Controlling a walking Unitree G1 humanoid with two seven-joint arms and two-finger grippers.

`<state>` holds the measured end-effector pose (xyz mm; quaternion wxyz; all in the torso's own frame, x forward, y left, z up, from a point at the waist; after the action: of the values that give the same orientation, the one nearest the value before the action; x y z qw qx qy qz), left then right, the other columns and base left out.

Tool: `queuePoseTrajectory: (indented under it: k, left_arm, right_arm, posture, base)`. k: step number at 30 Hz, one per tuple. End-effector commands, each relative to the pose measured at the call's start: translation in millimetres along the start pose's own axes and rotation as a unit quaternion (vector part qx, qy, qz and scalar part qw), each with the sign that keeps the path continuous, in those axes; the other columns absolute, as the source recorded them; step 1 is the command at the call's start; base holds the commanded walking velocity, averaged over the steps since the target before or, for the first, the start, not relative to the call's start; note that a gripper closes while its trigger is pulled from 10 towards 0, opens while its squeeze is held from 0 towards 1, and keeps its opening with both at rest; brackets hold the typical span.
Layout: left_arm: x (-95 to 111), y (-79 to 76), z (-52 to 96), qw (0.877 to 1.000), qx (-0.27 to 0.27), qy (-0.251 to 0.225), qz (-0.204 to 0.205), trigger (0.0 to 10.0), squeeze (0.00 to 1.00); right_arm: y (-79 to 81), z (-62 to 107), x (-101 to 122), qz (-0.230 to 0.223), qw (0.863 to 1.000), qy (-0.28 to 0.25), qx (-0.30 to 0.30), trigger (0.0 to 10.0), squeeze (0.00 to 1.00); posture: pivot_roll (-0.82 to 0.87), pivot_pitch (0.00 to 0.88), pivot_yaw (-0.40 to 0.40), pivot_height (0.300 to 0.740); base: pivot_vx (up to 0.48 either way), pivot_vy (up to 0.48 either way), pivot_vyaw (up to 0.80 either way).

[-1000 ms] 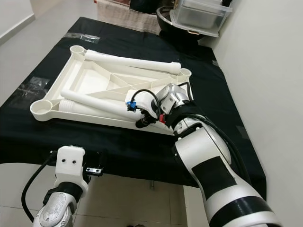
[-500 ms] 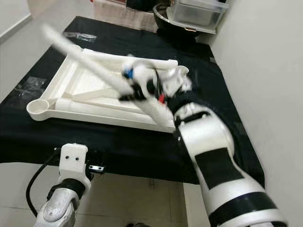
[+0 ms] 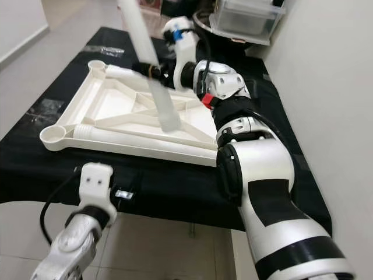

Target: Building children table

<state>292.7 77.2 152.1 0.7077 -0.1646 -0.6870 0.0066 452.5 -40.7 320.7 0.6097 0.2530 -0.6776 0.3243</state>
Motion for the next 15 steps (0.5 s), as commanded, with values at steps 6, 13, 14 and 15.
queuePoseTrajectory:
  k: [6,13,14,15]
  left_arm:
    - [1.4,6.9,-13.8,1.000,-0.017,0.007,-0.013,10.0,0.00]
    - [0.8,7.9,-26.9,0.999,-0.036,0.010,-0.024,10.0,0.00]
    - [-0.2,8.3,-27.6,0.999,-0.036,0.012,-0.027,10.0,0.00]
    - [-2.1,8.8,-28.4,0.999,-0.036,0.014,-0.025,10.0,0.00]
  right_arm:
    - [-0.8,1.6,-20.3,-0.083,0.994,-0.050,-0.054,0.0,0.00]
    - [6.5,7.3,-36.2,-0.128,0.984,-0.079,-0.093,0.0,0.00]
    - [8.1,7.8,-36.7,-0.126,0.984,-0.082,-0.093,0.0,0.00]
    - [12.9,9.0,-38.5,-0.129,0.983,-0.089,-0.093,0.0,0.00]
  posture:
    - [0.05,0.000,-0.107,0.740]
    - [0.05,0.000,-0.096,0.740]
    - [0.05,0.000,-0.096,0.740]
    - [0.04,0.000,-0.088,0.740]
  base:
    - [0.000,0.000,0.00]
    - [0.000,0.000,0.00]
    - [0.000,0.000,0.00]
    - [0.000,0.000,0.00]
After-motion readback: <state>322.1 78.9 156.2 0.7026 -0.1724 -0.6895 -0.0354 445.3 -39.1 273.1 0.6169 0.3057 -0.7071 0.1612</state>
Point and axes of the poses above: a point about 5 cm out from each wrist's last joint towards the gripper, its own z axis pointing back from the gripper into the wrist, its own x axis along the axis of the wrist's last joint, y = z × x, the point moved 6 cm from there along -z, pointing out of the wrist towards the gripper, and after that the axes turned 12 degrees about z, right-handed, at the moved point
